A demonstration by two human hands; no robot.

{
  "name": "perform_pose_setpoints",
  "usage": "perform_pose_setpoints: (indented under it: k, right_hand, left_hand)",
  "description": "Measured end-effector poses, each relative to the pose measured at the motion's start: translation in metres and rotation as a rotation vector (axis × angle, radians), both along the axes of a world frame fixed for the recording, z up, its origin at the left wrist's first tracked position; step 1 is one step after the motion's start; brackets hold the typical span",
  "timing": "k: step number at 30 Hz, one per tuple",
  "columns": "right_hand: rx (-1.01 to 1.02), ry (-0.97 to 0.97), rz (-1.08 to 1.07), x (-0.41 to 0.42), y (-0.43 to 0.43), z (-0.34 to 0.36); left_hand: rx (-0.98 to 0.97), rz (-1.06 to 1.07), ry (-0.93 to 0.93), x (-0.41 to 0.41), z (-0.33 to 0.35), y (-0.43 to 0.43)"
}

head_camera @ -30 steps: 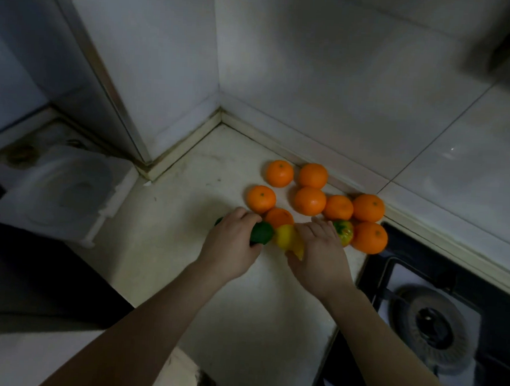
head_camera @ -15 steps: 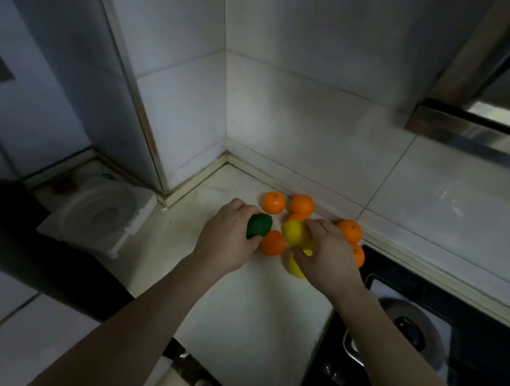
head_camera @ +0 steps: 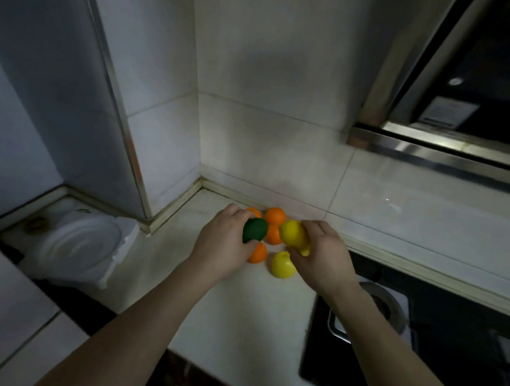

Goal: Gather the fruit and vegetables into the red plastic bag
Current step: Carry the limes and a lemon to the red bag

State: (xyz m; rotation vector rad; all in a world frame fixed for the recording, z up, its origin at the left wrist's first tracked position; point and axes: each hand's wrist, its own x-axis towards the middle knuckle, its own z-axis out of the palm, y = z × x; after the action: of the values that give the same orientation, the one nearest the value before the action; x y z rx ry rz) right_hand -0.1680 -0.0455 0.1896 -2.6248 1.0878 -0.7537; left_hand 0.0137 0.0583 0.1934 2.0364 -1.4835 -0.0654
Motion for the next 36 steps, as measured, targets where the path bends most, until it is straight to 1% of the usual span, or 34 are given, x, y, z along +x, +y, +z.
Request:
perform_pose_setpoints:
  k: [9,12,16,21,28,36]
  right_hand:
    - [-0.05,-0.01,-0.152,-0.031,0.077,0.011]
    - [-0.036,-0.009,-0.213,-0.045,0.098,0.012]
    - [-0.04,0.021,-0.28,-0.069,0.117,0.012]
    - [-0.049,-0.017,-0.344,-0.105,0.133,0.022]
    - [-0.059,-0.074,-0.443,-0.188,0.148,0.034]
    - [-0.063,-0.037,-0.596,-0.33,0.166,0.042]
  left_hand:
    - [-0.041,-0.139,-0.01,-0.016,0.004,0.038]
    - [-0.062,-0.188,0.001,-0.025,0.004,0.049]
    - [-0.076,-0.23,-0.005,-0.044,0.006,0.057]
    - [-0.079,-0.276,-0.02,-0.075,0.014,0.059]
    - [-0.091,-0.355,-0.048,-0.155,0.024,0.049]
    - [-0.111,-0.504,-0.032,-0.296,0.037,0.035]
